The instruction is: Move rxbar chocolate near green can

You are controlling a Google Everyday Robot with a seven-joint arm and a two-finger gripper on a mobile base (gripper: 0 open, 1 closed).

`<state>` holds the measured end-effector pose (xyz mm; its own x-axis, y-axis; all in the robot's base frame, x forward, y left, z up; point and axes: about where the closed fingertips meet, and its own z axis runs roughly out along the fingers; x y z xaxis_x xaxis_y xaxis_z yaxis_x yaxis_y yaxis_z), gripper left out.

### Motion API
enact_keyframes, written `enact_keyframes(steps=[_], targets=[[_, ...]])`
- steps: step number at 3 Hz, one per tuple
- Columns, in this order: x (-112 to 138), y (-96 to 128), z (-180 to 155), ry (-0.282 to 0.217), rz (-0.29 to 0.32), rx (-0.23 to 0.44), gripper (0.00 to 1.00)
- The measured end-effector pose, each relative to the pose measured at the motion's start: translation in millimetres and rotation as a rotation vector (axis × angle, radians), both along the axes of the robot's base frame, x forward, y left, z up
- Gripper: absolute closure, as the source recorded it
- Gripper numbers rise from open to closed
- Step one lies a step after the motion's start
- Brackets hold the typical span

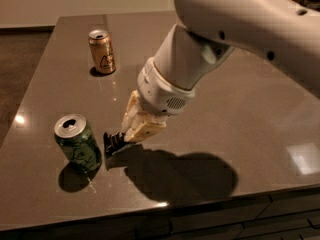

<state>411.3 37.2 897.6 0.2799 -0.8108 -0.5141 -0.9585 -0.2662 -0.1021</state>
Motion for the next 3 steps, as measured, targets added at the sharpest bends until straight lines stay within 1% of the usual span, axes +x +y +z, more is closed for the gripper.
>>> enact_keyframes(steps=[1, 3], targets=[[-9.7, 13.2, -3.4, -0.005, 0.026, 0.027, 0.61], [-11.6, 14.7, -0.4, -0.014, 0.029, 0.025, 0.15]])
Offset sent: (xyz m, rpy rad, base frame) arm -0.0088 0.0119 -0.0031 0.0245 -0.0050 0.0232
